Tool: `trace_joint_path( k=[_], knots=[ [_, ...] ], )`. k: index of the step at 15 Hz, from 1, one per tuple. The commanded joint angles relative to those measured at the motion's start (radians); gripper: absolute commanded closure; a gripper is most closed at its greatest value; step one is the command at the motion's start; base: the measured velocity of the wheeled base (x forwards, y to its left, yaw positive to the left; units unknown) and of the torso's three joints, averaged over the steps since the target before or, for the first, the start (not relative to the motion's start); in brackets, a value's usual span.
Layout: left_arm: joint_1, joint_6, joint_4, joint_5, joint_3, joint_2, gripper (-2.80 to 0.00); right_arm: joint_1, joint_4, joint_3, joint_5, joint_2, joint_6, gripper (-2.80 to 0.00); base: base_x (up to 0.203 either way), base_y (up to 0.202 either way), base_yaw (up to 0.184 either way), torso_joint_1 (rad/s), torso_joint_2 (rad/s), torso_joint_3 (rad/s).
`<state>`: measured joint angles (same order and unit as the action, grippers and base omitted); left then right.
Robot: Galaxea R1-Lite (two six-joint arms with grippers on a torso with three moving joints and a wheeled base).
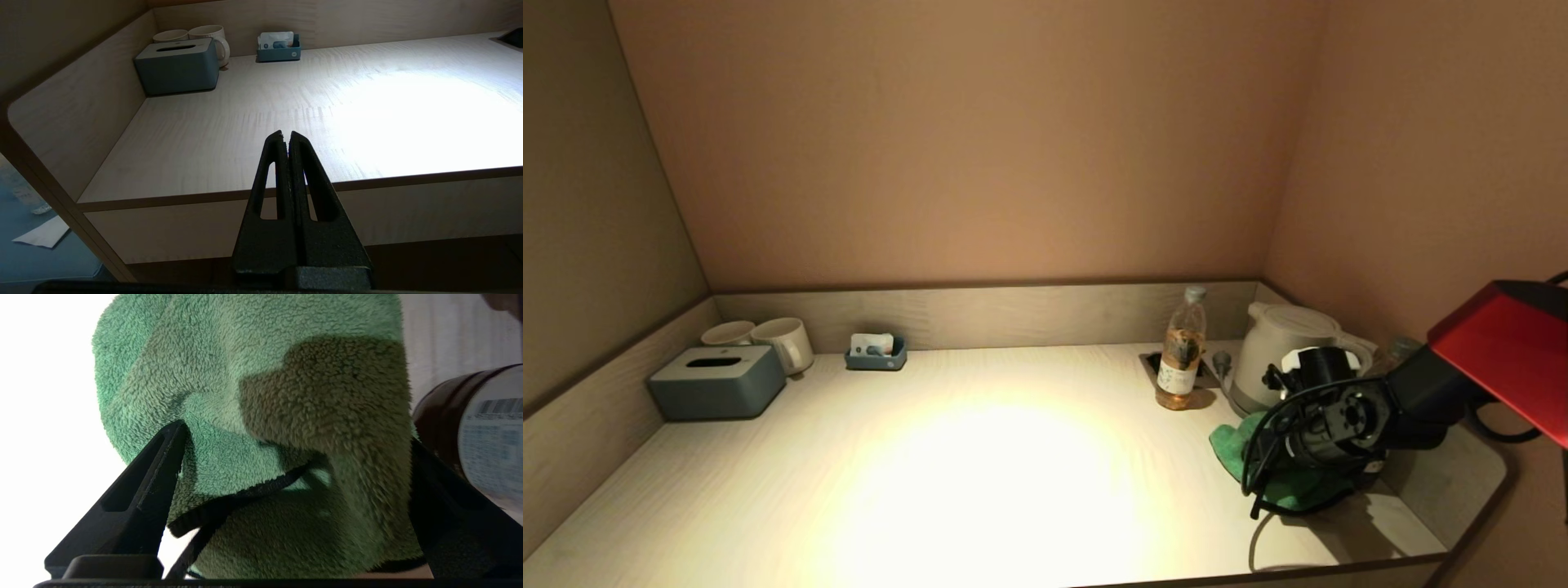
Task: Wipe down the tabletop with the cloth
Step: Pick up the tablecloth
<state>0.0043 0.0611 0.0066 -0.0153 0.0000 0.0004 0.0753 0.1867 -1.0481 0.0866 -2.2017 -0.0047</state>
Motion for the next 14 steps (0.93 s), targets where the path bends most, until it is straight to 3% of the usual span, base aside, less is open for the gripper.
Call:
trace_joint_path(
  k=[1,2,3,8,14],
  knots=[
    [0.000,0.000,0.001,0.000,0.000,0.000,0.00,0.000,0.007,0.004,0.001,-0.021,0.000,-2.80,0.000,0.000,0.000,0.000,0.00,0.000],
    [0.000,0.000,0.001,0.000,0.000,0.000,0.00,0.000,0.014,0.007,0.001,-0.027,0.000,-2.80,0.000,0.000,0.000,0.000,0.00,0.000],
    [0.000,0.000,0.001,0.000,0.000,0.000,0.00,0.000,0.014,0.007,0.001,-0.027,0.000,0.00,0.000,0.000,0.000,0.000,0.00,0.000],
    [0.000,0.000,0.001,0.000,0.000,0.000,0.00,0.000,0.071,0.035,-0.004,-0.027,0.003,0.00,0.000,0.000,0.000,0.000,0.00,0.000],
    [0.000,0.000,0.001,0.000,0.000,0.000,0.00,-0.033,0.068,0.062,-0.023,0.135,0.009,0.00,0.000,0.000,0.000,0.000,0.00,0.000]
  ],
)
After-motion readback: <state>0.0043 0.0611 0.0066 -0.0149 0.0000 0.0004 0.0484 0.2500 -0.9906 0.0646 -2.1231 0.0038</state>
